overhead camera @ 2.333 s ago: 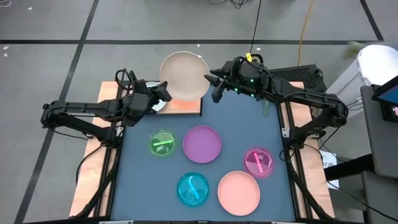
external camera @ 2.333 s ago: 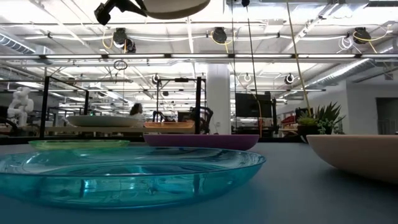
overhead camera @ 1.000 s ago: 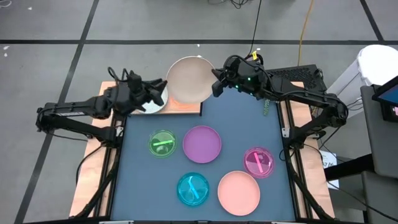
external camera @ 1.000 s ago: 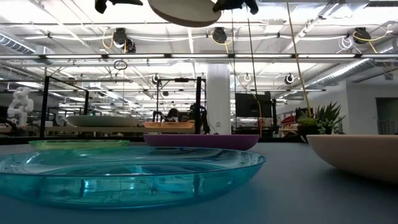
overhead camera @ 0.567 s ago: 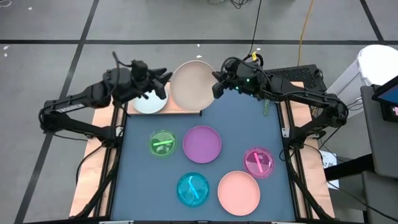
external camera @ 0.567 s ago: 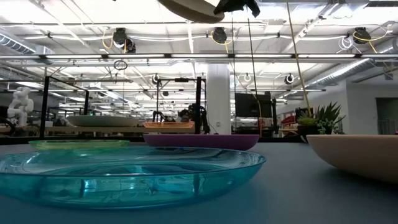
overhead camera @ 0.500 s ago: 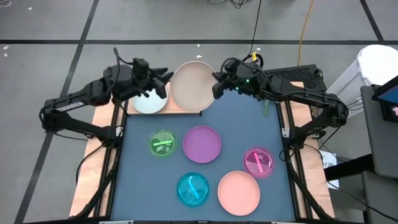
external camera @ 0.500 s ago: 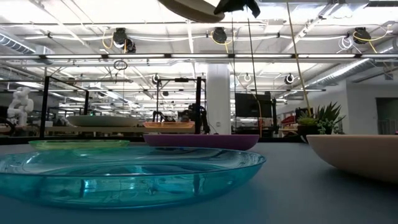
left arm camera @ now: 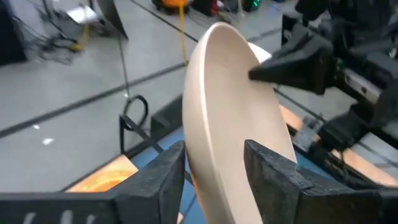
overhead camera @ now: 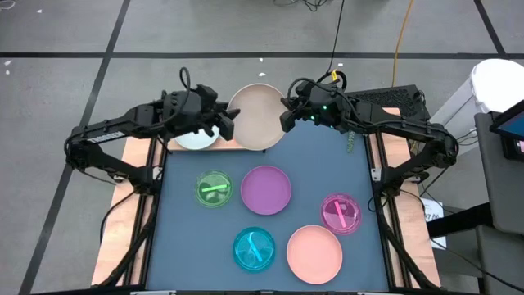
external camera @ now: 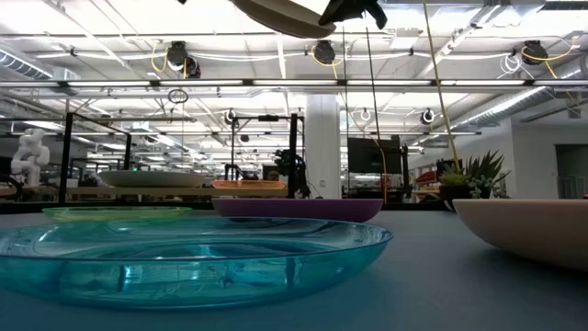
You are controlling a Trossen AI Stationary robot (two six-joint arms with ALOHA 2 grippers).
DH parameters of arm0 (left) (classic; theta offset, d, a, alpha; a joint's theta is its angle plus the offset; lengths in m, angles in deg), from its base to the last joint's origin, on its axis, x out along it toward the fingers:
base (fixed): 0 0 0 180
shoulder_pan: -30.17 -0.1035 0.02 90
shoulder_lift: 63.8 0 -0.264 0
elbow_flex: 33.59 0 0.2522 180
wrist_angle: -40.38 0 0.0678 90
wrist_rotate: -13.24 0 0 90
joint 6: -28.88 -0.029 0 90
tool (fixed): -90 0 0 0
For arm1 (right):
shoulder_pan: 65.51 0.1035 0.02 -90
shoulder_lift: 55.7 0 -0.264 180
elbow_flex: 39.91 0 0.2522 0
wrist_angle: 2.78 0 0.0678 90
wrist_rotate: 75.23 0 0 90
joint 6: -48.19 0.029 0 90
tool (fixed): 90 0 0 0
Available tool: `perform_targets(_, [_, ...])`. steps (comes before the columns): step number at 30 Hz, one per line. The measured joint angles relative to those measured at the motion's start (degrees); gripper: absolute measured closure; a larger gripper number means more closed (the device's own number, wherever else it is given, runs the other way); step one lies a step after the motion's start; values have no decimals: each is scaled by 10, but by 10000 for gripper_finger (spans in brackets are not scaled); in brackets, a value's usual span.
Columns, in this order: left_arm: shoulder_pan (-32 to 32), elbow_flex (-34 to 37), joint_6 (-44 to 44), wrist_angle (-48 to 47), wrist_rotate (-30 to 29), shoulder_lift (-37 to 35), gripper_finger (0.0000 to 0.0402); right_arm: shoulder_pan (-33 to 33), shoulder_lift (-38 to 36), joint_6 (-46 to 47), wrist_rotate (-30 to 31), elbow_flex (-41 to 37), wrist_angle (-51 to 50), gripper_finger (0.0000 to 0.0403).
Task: Place and stack plates onto a shelf
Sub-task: Stack the white plate on top of the gray plate on the shelf
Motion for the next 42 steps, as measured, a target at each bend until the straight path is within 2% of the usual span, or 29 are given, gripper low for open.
perform_targets(8, [39,0,10,4,-92,1,305,0,0,11,0,0,-19,402])
perform_targets(15, [40,0,64,-40,-98,1,309,0,0,10,2,0,-19,403])
perform_targets(25, [40,0,90,-44,-108,18,312,0,0,0,2,0,-17,403])
perform_targets(32, [54,1,115,-55,-160,25,383,0,0,-1,0,0,-22,403])
perform_targets(34, [58,1,124,-57,-166,25,389,0,-1,-1,-2,0,-20,402])
perform_targets(37, [62,1,148,-67,-168,25,389,0,-2,-1,-14,1,-20,387])
perform_targets(42, [63,1,185,-80,-156,25,389,-8,-13,33,-57,1,-33,326])
